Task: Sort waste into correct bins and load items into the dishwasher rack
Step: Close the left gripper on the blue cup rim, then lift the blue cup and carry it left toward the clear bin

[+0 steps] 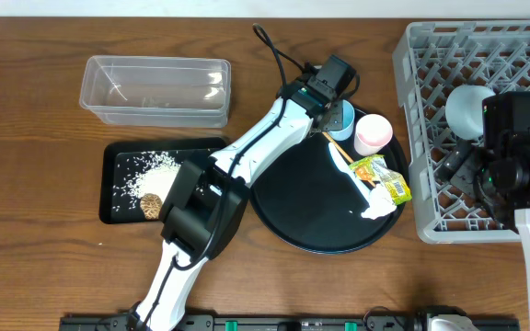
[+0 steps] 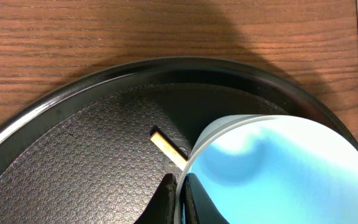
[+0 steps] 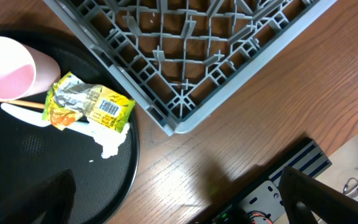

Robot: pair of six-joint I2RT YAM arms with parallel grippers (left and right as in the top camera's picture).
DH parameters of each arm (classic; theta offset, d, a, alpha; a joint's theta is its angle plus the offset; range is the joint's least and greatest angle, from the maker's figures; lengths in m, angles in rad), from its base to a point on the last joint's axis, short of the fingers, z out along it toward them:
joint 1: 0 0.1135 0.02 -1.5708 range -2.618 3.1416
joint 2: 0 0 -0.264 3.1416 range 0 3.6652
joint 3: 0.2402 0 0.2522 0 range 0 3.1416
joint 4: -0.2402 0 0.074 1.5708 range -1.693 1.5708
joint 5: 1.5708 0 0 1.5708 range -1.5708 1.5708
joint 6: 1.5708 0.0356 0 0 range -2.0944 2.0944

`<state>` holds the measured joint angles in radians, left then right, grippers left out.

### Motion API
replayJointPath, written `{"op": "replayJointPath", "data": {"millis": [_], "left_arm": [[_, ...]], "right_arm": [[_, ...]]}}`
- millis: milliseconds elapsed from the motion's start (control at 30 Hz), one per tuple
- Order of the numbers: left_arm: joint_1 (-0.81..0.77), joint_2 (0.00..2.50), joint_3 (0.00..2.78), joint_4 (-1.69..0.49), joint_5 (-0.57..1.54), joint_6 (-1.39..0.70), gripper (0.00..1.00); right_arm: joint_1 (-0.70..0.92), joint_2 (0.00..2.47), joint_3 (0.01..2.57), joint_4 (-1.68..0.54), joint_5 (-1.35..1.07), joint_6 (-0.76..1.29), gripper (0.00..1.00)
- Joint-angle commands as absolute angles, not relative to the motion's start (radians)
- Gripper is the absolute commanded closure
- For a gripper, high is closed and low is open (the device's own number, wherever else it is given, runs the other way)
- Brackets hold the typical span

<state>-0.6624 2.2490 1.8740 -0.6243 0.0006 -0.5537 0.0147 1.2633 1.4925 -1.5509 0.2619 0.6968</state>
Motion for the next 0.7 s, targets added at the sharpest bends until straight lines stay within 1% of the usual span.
{"op": "replayJointPath", "data": {"millis": [0,467,667], "left_arm": [[-0.643,2.196,1.871,-0.638,-0.012,-0.556,0.94],[-0.518,2.016,1.87,-0.743,-0.002,-0.627,0.94],[-0.479,1.916,1.87,-0.756,0.124,-0.626,0.93]], "right_arm": [[0.007,1.262,1.494,-1.552,0.272,0.71,0.01],[0.007,1.262,1.494,-1.552,0.272,0.71,0.01],[0.007,1.262,1.494,-1.552,0.272,0.71,0.01]]}}
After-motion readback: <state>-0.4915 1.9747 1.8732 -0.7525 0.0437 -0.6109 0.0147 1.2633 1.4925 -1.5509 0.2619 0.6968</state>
